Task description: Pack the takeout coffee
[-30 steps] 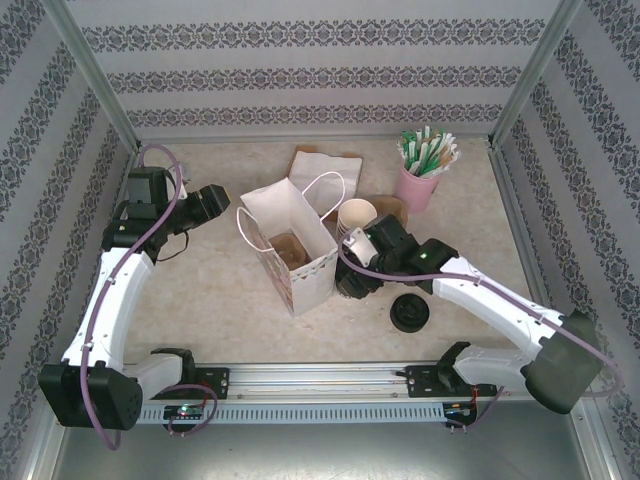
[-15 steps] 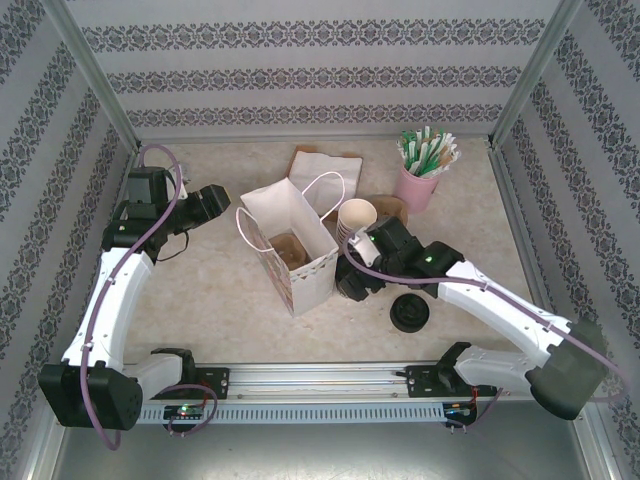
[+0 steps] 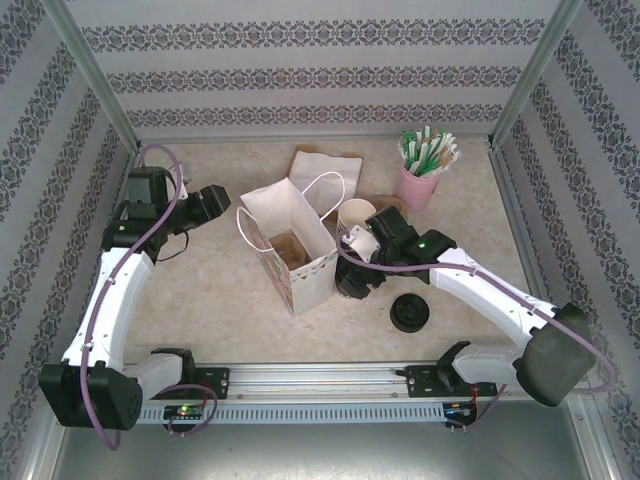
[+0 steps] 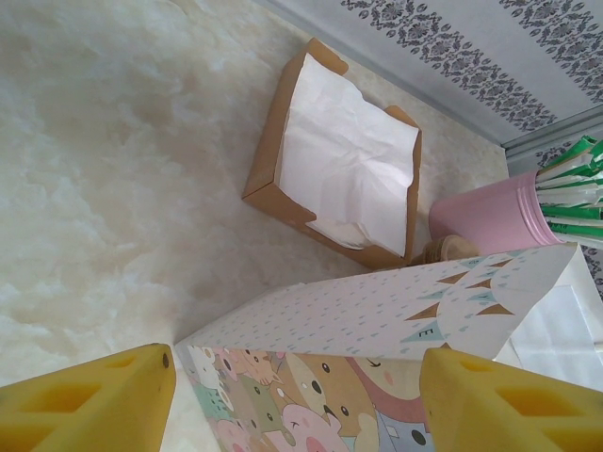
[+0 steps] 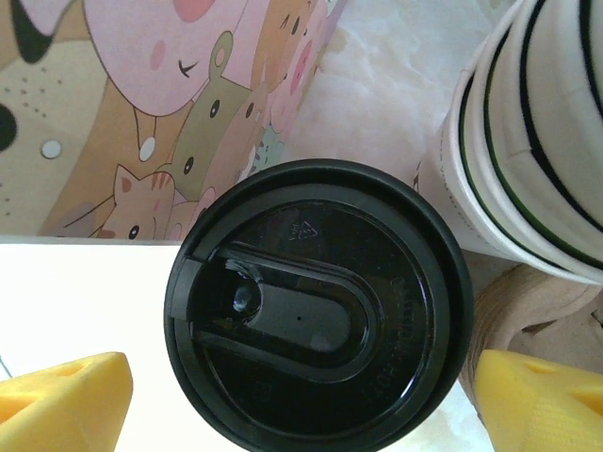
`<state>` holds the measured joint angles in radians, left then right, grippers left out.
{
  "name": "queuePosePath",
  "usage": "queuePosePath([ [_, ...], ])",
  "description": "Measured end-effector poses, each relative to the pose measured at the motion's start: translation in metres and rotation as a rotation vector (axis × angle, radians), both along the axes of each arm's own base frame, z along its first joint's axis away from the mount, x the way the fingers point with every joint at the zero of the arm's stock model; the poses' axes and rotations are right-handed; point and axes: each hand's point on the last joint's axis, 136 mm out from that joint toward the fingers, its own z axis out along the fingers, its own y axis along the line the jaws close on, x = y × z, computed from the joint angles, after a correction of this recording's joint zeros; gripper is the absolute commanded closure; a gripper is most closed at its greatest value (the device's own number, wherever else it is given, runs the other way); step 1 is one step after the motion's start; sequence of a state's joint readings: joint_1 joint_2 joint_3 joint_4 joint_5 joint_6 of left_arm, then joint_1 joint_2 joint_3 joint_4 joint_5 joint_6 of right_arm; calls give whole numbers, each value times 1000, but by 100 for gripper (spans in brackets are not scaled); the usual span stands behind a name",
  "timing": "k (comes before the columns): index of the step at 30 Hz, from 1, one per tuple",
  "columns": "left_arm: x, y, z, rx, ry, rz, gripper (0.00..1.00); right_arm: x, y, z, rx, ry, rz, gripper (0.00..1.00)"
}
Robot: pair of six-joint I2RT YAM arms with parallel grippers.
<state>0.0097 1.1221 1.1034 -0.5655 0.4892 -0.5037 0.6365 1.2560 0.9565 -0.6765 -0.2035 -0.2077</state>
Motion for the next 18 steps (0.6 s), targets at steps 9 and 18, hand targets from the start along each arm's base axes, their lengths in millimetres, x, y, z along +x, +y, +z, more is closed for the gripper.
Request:
queuePosePath([
  [9,1,0,-2,-1,6,-1,30,8,1,-10,-51,-6,39,15],
  [18,1,0,-3,-1,8,-1,30,14,2,-12,-69,-18,57,22],
])
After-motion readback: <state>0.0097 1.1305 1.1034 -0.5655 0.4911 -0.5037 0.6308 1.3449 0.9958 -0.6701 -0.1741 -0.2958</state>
